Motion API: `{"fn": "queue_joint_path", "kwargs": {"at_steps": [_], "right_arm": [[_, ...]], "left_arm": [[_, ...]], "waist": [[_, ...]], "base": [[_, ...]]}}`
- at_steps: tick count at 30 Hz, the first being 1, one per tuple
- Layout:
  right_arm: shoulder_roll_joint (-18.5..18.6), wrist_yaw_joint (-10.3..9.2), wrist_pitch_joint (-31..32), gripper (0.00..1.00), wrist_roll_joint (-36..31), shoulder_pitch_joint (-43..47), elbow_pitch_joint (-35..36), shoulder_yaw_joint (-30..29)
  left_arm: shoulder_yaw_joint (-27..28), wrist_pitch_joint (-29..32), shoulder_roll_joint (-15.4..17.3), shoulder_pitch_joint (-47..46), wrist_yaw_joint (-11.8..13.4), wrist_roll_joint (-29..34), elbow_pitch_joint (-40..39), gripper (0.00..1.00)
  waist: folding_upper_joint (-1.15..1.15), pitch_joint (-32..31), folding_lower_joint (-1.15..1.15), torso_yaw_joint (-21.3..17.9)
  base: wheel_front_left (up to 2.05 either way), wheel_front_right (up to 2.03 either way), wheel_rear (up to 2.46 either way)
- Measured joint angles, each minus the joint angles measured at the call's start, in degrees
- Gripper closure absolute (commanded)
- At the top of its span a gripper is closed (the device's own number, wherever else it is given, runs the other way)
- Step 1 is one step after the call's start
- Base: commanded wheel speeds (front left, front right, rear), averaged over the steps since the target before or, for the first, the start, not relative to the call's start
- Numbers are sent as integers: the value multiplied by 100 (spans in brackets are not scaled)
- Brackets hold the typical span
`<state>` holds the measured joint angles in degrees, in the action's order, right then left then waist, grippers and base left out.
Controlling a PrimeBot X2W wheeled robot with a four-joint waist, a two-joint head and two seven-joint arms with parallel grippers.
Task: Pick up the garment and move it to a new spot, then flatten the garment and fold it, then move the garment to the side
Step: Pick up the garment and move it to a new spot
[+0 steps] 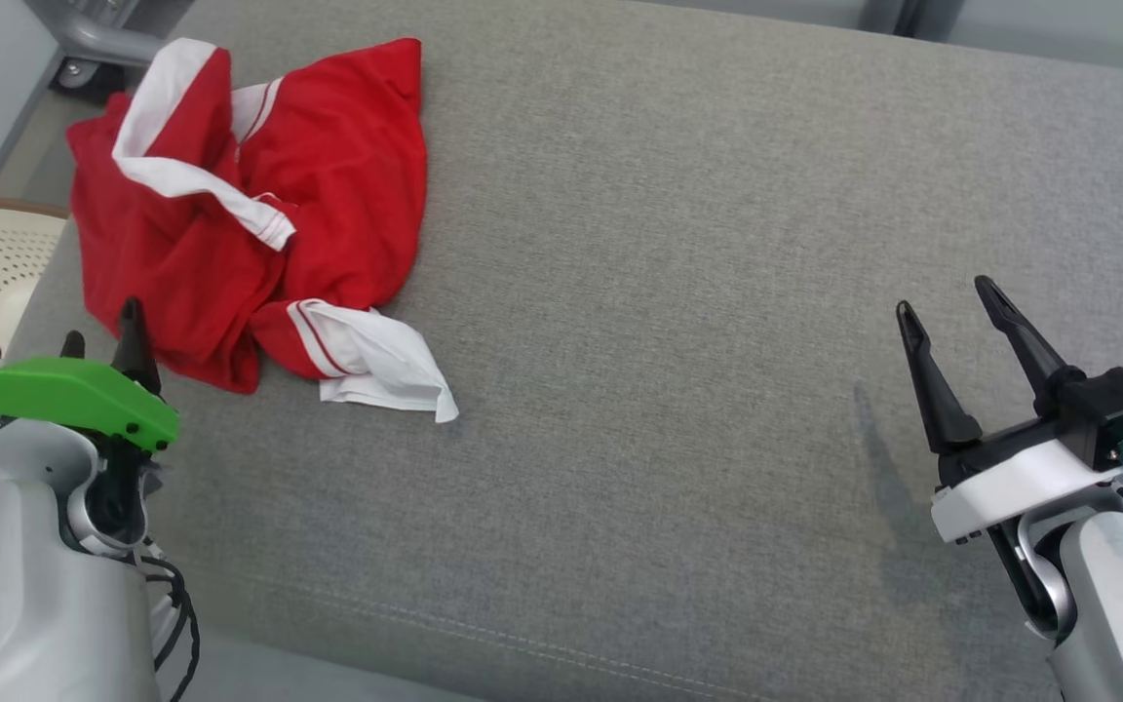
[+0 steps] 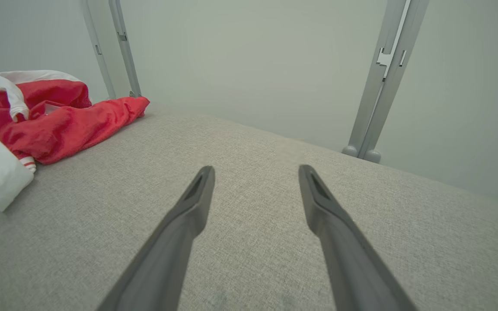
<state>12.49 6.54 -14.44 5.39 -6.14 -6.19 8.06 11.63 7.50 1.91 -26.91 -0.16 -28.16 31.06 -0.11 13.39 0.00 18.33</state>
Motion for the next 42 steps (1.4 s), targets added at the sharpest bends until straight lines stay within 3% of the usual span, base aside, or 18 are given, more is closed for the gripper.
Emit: {"fn": "queue_joint_path", "kwargs": {"at_steps": [6, 9, 17, 18, 19, 20, 22, 30, 37, 42], "right_arm": [[3, 1, -14, 0, 0, -111, -22, -5], [4, 1, -14, 0, 1, -186, -41, -9], [34, 26, -14, 0, 2, -271, -86, -79], [35, 26, -14, 0, 2, -274, -93, -89], [33, 26, -14, 0, 4, -274, -103, -98], [29, 29, -14, 0, 12, -274, -108, -104], [24, 45, -14, 0, 21, -274, -119, -145], [-34, 46, -14, 0, 70, -273, -185, -199], [-180, 49, -14, 0, 73, -272, -266, -134], [-290, 49, -14, 0, 96, -272, -325, -80]], "left_arm": [[127, 209, 110, -252, 200, -75, 378, 0], [213, 222, 264, -277, 428, 42, 670, 0], [318, 100, 433, -542, 445, 30, 943, 3], [322, 99, 448, -575, 445, 31, 957, 31], [328, 55, 457, -609, 446, 29, 977, 51], [311, -2, 492, -623, 446, 62, 994, 79], [272, -57, 608, -660, 446, 213, 1059, 100], [52, -288, 714, -972, 409, 404, 1071, 100], [-680, -668, 586, -1521, -9, 826, 608, 100], [-1280, -780, 92, -1901, -447, 921, 197, 100]], "waist": [[0, 228, 0, -333], [0, 327, 0, -535], [0, 436, 0, -887], [0, 441, 0, -913], [0, 446, 0, -937], [0, 450, 0, -956], [0, 450, 0, -981], [0, 384, 0, -967], [0, 241, 0, -951], [0, 96, 0, -996]], "base": [[0, 0, 0], [0, 0, 0], [0, 0, 0], [0, 0, 0], [0, 0, 0], [0, 0, 0], [0, 0, 0], [0, 0, 0], [0, 0, 0], [0, 0, 0]]}}
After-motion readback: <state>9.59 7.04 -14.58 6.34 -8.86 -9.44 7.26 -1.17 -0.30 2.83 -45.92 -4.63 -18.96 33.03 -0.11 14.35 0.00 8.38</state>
